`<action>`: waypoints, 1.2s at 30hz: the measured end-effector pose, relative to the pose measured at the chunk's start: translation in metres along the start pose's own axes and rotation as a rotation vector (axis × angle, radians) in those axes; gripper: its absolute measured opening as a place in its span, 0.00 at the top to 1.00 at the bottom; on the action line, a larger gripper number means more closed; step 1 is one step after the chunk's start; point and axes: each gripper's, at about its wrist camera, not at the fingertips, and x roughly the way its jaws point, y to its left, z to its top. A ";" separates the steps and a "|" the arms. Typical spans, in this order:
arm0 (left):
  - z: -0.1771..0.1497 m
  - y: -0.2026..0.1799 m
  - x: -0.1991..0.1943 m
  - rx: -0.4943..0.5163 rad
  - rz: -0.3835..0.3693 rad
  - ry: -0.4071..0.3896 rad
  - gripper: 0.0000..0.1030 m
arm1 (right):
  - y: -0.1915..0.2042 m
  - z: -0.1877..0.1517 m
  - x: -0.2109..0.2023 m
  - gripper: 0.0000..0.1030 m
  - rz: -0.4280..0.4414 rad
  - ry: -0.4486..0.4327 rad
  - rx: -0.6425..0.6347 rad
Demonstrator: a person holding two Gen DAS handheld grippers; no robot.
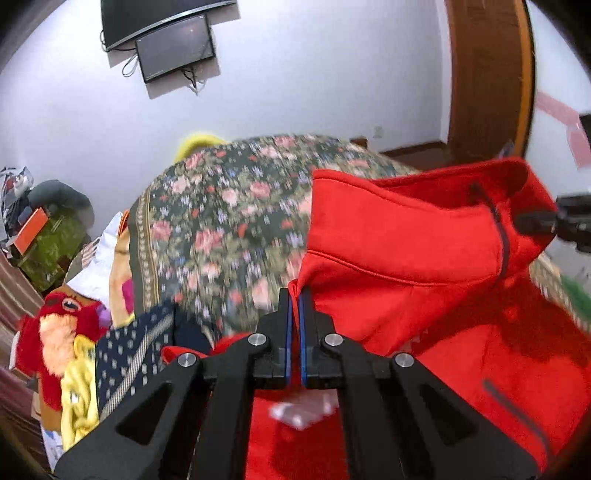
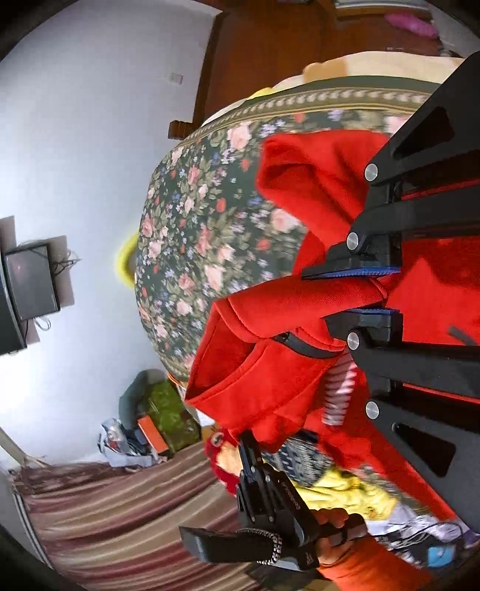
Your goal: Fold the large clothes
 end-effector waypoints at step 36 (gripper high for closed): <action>-0.117 -0.035 0.059 -0.116 -0.003 0.344 0.29 | 0.014 -0.009 0.007 0.83 -0.016 0.091 0.079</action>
